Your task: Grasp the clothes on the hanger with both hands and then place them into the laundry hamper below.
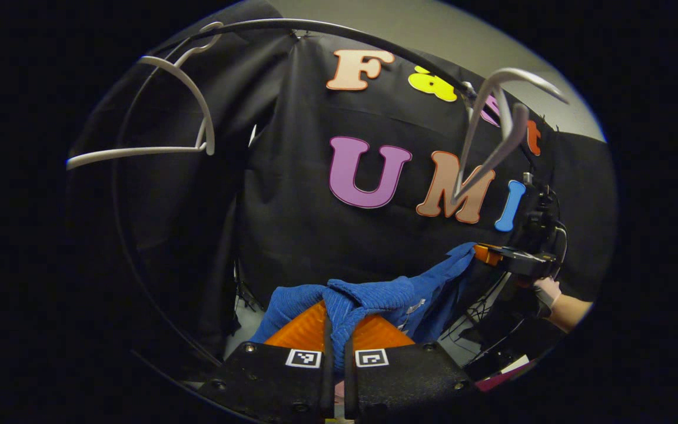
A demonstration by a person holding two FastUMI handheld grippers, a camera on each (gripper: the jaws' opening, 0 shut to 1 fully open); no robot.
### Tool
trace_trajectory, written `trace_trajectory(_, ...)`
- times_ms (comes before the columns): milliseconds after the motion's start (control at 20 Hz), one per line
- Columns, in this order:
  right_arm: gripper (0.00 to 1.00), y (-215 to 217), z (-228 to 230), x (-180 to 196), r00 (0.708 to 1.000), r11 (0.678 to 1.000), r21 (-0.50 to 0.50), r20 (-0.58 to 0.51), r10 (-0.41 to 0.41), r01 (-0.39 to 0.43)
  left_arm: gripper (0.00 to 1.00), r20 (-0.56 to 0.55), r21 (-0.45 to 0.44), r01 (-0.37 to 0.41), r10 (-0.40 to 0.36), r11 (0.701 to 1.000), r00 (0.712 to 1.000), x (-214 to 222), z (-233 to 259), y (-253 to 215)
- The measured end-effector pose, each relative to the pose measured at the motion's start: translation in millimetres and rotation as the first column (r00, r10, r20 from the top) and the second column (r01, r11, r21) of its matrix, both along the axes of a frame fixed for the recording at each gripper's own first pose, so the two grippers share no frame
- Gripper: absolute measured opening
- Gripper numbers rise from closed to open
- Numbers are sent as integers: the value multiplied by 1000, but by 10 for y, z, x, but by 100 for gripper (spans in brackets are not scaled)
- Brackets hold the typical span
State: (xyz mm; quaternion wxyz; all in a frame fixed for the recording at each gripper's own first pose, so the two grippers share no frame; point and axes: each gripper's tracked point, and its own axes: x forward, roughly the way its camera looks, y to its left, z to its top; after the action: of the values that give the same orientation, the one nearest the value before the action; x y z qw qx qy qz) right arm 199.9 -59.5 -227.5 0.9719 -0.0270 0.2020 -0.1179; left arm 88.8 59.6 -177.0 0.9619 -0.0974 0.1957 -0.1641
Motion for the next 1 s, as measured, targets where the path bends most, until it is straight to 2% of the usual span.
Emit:
trace_trajectory(200,13,226,115,-142,998,998,10,10,54,-54,7,37,38,95,-96,995,995,-164,40,-328)
trace_trajectory(550,14,616,489,-329,986,987,27,65,153,-155,7,70,55,246,-250,968,966,-264,76,-945)
trace_trajectory(700,14,759,561,-404,979,980,38,76,191,-194,7,90,80,302,-309,950,947,-113,12,-1274)
trace_trajectory(850,14,891,499,-463,971,971,61,65,229,-233,7,114,110,322,-334,940,936,61,39,-1577)
trace_trajectory(1000,13,949,411,-496,969,967,73,44,243,-246,7,123,103,357,-367,929,922,159,46,-1846)
